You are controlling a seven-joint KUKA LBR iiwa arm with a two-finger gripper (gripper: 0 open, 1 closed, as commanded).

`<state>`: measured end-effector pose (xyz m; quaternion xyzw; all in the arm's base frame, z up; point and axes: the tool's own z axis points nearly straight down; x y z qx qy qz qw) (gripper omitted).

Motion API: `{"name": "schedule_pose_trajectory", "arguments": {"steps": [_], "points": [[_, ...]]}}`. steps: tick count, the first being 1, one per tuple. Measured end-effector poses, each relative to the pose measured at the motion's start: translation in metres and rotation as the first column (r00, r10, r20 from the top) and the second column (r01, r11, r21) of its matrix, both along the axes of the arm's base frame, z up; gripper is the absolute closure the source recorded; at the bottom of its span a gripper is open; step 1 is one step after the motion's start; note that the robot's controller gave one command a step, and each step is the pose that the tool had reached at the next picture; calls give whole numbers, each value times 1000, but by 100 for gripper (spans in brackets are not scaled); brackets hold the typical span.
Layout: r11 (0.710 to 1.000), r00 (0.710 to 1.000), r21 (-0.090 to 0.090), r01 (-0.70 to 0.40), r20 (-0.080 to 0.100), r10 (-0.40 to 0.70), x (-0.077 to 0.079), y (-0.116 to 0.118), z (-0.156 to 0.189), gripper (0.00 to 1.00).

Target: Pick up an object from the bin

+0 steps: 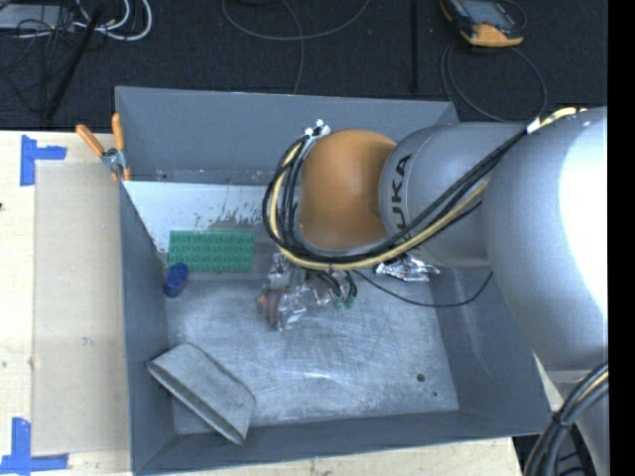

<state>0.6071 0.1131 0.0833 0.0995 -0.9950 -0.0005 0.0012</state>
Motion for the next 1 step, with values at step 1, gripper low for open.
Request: {"name": "schedule_pose_trajectory", "arguments": {"steps": [1], "points": [[997,997,-1,-78,10,78,-12,-33,129,100]]}}
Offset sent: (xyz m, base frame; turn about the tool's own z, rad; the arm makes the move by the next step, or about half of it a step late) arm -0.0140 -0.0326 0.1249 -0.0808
